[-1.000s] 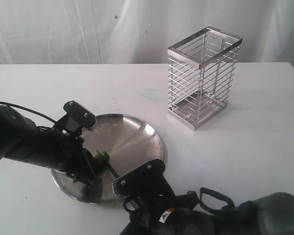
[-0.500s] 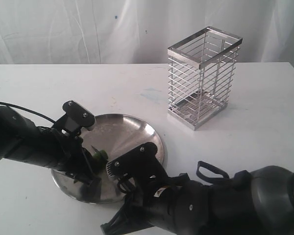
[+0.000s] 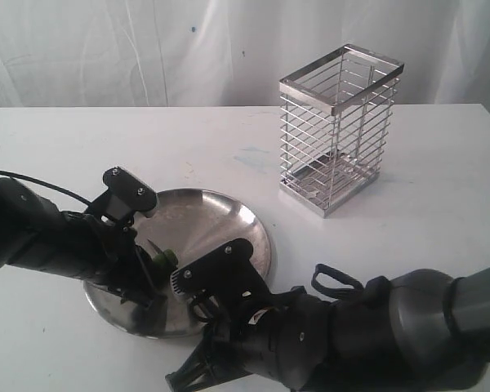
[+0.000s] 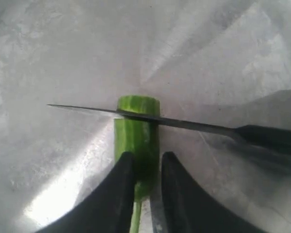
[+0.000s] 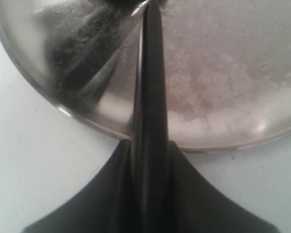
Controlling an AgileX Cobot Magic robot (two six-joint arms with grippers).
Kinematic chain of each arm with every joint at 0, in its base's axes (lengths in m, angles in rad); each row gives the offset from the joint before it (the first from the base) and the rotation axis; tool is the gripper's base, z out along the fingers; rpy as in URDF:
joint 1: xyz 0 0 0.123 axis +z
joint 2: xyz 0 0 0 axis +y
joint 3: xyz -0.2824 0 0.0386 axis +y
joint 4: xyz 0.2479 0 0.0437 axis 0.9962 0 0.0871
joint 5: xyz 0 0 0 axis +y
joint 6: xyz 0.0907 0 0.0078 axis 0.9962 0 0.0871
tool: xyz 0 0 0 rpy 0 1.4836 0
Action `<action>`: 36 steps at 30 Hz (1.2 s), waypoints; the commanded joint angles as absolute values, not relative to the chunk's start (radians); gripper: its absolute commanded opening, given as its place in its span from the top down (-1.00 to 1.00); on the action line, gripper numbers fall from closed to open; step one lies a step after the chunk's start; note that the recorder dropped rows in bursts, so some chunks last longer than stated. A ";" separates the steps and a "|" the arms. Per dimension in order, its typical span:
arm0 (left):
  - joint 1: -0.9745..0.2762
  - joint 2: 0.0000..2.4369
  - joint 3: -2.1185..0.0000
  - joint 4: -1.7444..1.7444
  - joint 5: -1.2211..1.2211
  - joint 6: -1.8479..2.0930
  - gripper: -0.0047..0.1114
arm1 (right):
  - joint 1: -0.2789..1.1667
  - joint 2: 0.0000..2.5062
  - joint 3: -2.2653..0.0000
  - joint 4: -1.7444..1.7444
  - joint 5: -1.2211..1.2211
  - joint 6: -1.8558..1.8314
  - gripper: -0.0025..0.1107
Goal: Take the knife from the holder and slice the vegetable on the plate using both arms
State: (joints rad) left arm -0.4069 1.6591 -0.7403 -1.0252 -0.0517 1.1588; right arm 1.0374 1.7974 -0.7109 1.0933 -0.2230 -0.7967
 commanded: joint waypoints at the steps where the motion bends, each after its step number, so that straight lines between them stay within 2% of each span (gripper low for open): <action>1: -0.406 1.626 -0.735 -1.032 -0.071 1.142 0.46 | 1.033 1.807 -0.713 1.082 -0.204 -0.812 0.96; 11: -0.380 1.529 -0.735 -1.034 -0.113 1.148 0.46 | 1.033 1.807 -0.713 1.082 -0.203 -0.812 0.96; 36: -0.372 1.630 -0.793 -1.034 -0.120 1.140 0.46 | 1.033 1.807 -0.713 1.084 -0.140 -0.810 0.96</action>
